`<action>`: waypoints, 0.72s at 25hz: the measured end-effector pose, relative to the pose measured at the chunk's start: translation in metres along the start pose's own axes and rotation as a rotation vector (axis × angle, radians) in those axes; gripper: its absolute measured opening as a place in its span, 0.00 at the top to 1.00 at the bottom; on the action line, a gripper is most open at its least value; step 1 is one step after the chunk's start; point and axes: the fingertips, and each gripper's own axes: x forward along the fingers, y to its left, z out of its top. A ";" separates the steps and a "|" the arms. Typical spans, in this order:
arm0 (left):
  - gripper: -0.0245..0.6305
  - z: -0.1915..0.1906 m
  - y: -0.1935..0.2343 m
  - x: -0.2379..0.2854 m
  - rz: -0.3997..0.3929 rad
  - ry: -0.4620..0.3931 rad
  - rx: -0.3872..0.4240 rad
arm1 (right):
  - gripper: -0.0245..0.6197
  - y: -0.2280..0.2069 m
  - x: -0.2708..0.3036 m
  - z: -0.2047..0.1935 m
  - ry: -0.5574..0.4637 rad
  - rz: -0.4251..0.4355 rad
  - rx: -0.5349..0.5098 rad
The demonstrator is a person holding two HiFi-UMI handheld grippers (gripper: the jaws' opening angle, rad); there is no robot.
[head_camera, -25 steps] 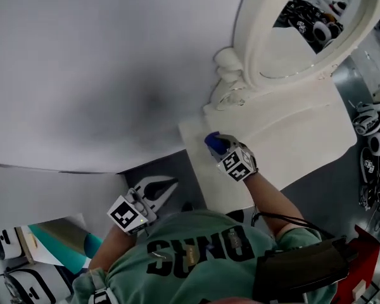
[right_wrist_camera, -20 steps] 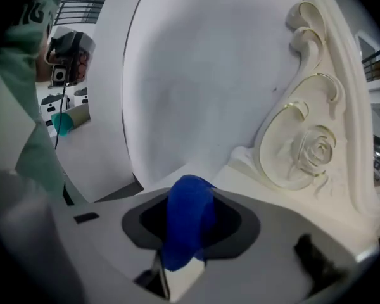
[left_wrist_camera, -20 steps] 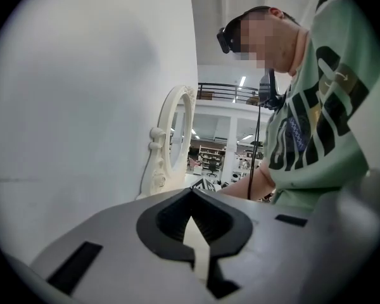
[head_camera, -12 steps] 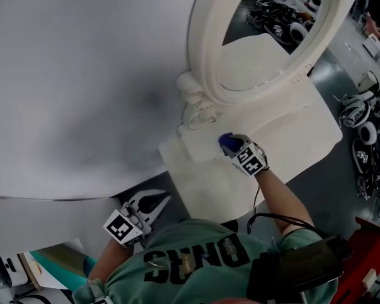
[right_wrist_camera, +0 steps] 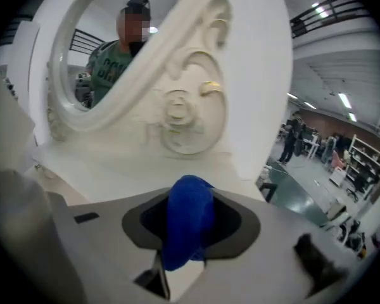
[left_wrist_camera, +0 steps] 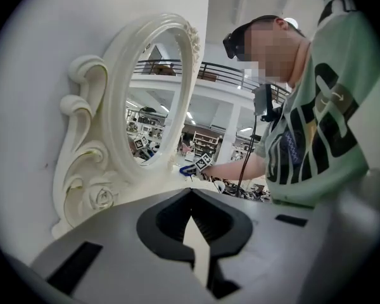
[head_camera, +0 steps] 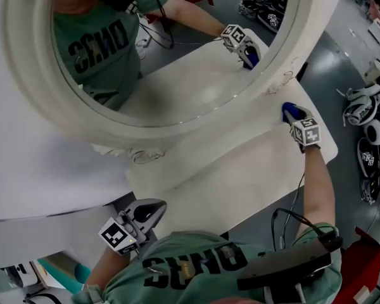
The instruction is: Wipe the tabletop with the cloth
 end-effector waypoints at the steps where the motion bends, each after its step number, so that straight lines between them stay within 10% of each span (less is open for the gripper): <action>1: 0.95 -0.004 0.004 0.006 0.003 0.013 -0.004 | 0.76 -0.028 0.003 -0.006 -0.002 -0.034 0.031; 12: 0.95 0.005 -0.002 0.020 0.014 0.037 -0.010 | 0.76 -0.099 0.007 -0.009 -0.024 -0.125 0.185; 18: 0.95 0.012 -0.007 -0.037 0.037 -0.036 0.017 | 0.76 0.008 -0.036 0.023 -0.040 -0.038 0.094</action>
